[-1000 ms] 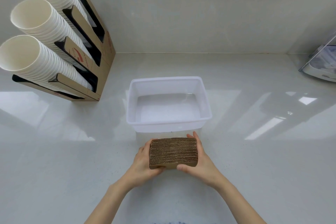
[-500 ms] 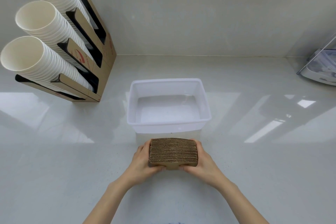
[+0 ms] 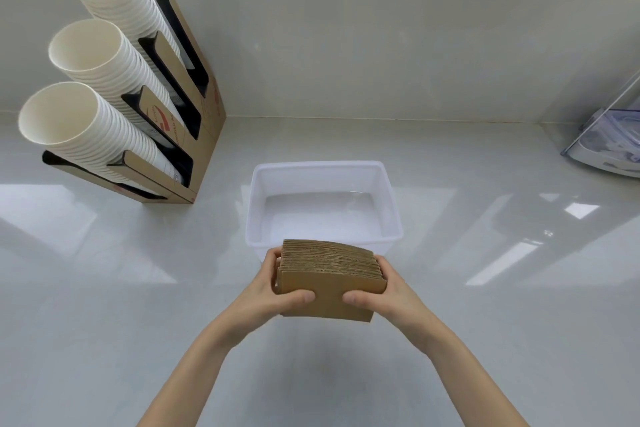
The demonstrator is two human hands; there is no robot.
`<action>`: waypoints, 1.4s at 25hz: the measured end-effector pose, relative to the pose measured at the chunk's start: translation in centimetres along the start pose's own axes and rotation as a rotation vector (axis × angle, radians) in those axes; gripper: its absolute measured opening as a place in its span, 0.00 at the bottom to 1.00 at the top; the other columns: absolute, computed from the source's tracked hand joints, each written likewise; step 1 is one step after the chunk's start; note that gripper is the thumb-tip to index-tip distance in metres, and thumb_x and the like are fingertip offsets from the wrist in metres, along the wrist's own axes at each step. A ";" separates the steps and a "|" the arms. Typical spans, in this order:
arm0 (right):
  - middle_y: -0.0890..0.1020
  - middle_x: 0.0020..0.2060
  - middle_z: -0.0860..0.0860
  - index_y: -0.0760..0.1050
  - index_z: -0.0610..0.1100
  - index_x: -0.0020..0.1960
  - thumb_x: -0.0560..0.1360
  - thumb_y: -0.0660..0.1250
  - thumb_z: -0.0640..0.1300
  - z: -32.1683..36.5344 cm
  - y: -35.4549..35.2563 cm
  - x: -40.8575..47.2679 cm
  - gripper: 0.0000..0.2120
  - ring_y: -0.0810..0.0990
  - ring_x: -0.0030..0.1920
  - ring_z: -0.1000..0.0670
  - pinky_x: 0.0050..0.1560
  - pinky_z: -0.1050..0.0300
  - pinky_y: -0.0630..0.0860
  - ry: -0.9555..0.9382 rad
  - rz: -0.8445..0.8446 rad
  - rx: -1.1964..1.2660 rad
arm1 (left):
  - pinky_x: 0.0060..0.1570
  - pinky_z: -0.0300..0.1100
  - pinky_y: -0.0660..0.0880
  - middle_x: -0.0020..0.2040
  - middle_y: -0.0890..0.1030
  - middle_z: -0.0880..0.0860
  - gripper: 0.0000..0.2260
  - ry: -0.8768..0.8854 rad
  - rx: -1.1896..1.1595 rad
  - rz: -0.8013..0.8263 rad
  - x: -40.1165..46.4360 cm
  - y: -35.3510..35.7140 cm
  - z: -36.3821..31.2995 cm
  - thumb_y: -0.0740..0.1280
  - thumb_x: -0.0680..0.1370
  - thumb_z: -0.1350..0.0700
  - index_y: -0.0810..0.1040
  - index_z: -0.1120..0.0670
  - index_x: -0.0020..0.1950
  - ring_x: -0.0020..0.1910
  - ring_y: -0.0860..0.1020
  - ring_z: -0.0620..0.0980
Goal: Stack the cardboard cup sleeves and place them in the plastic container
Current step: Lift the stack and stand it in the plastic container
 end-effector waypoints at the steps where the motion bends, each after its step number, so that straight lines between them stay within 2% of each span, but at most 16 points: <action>1: 0.82 0.51 0.53 0.68 0.50 0.60 0.59 0.74 0.45 0.6 0.1 0.0 0.32 0.81 0.48 0.59 0.41 0.72 0.75 -0.008 0.003 0.010 | 0.40 0.30 0.75 0.54 0.78 0.48 0.29 0.015 -0.038 -0.003 0.0 0.0 -0.4 0.72 0.59 0.48 0.65 0.43 0.57 0.48 0.79 0.39; 6: 0.81 0.52 0.55 0.67 0.50 0.61 0.59 0.74 0.48 3.3 0.2 0.9 0.32 0.81 0.48 0.61 0.41 0.74 0.74 -0.033 -0.018 0.026 | 0.47 0.37 0.77 0.52 0.79 0.47 0.28 0.070 -0.121 -0.101 0.7 -0.7 -2.1 0.72 0.59 0.45 0.67 0.44 0.56 0.50 0.79 0.40; 10: 0.81 0.53 0.57 0.66 0.50 0.64 0.64 0.75 0.48 4.9 0.1 1.9 0.32 0.80 0.49 0.64 0.42 0.74 0.74 -0.028 0.010 -0.049 | 0.42 0.34 0.78 0.51 0.79 0.47 0.22 0.094 -0.105 -0.128 1.7 -1.9 -3.2 0.71 0.63 0.51 0.67 0.44 0.54 0.47 0.80 0.38; 13: 0.75 0.59 0.61 0.59 0.52 0.70 0.66 0.73 0.53 6.5 -0.2 2.8 0.37 0.77 0.55 0.63 0.51 0.69 0.71 -0.005 0.062 -0.182 | 0.42 0.33 0.78 0.51 0.79 0.46 0.19 0.102 -0.101 -0.135 2.4 -3.2 -4.1 0.69 0.64 0.52 0.68 0.44 0.53 0.45 0.80 0.37; 15: 0.68 0.64 0.58 0.49 0.54 0.73 0.64 0.71 0.59 7.8 -0.6 3.7 0.46 0.70 0.62 0.57 0.60 0.63 0.64 -0.001 0.058 -0.257 | 0.44 0.34 0.78 0.52 0.79 0.46 0.20 0.099 -0.084 -0.131 2.7 -4.1 -4.7 0.69 0.64 0.51 0.68 0.44 0.54 0.46 0.80 0.37; 16: 0.67 0.64 0.57 0.47 0.54 0.73 0.62 0.71 0.61 8.5 -0.8 4.2 0.48 0.68 0.64 0.55 0.61 0.61 0.63 -0.015 0.060 -0.288 | 0.44 0.34 0.77 0.52 0.79 0.47 0.22 0.096 -0.068 -0.123 2.9 -4.5 -4.9 0.70 0.63 0.50 0.68 0.45 0.55 0.46 0.80 0.37; 18: 0.68 0.64 0.57 0.48 0.54 0.73 0.62 0.70 0.62 9.9 -0.6 5.2 0.48 0.67 0.64 0.59 0.61 0.67 0.63 -0.046 0.107 -0.373 | 0.44 0.32 0.76 0.52 0.79 0.48 0.28 0.090 -0.029 -0.104 3.2 -5.0 -5.2 0.71 0.60 0.46 0.68 0.47 0.57 0.46 0.79 0.37; 20: 0.70 0.59 0.63 0.50 0.55 0.73 0.66 0.70 0.58 10.8 0.3 6.0 0.43 0.70 0.57 0.65 0.52 0.75 0.68 -0.054 0.194 -0.449 | 0.43 0.31 0.75 0.52 0.78 0.49 0.32 0.079 0.015 -0.086 3.5 -5.3 -5.5 0.70 0.57 0.42 0.67 0.47 0.58 0.47 0.79 0.39; 22: 0.69 0.52 0.66 0.51 0.54 0.73 0.67 0.70 0.56 11.1 1.0 6.7 0.42 0.72 0.52 0.65 0.45 0.75 0.71 -0.055 0.230 -0.504 | 0.44 0.32 0.75 0.54 0.78 0.49 0.34 0.070 0.044 -0.062 4.0 -5.3 -5.8 0.70 0.57 0.41 0.65 0.46 0.61 0.50 0.78 0.42; 25: 0.70 0.50 0.66 0.56 0.55 0.71 0.68 0.70 0.55 11.2 1.5 7.3 0.36 0.74 0.49 0.66 0.41 0.79 0.71 -0.049 0.253 -0.508 | 0.46 0.34 0.75 0.55 0.77 0.49 0.33 0.065 0.048 -0.027 4.6 -5.6 -6.0 0.70 0.58 0.41 0.65 0.45 0.61 0.52 0.78 0.42; 28: 0.76 0.51 0.63 0.64 0.60 0.63 0.67 0.70 0.55 10.9 1.7 7.6 0.27 0.77 0.49 0.64 0.45 0.71 0.75 -0.037 0.294 -0.470 | 0.44 0.31 0.75 0.54 0.78 0.47 0.29 0.056 0.059 0.022 5.1 -5.7 -6.2 0.70 0.59 0.42 0.67 0.41 0.58 0.48 0.78 0.36; 32: 0.78 0.52 0.55 0.66 0.56 0.63 0.62 0.69 0.57 10.0 1.6 8.3 0.31 0.80 0.50 0.56 0.46 0.62 0.76 -0.009 0.236 -0.393 | 0.45 0.30 0.75 0.55 0.78 0.44 0.31 0.047 0.073 0.031 5.9 -6.0 -6.3 0.70 0.59 0.41 0.68 0.42 0.61 0.51 0.78 0.37; 35: 0.79 0.52 0.53 0.67 0.57 0.60 0.61 0.70 0.57 9.8 1.8 9.2 0.29 0.81 0.47 0.57 0.44 0.64 0.75 -0.001 0.210 -0.271 | 0.47 0.30 0.75 0.56 0.78 0.44 0.28 0.061 0.032 -0.008 6.4 -6.7 -6.4 0.70 0.60 0.40 0.69 0.39 0.60 0.52 0.78 0.37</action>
Point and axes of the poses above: each hand's wrist, its own x-axis towards the middle knuckle, its own y-axis out of the palm, z = x × y, the point moved 4 cm from there along x, towards the middle knuckle
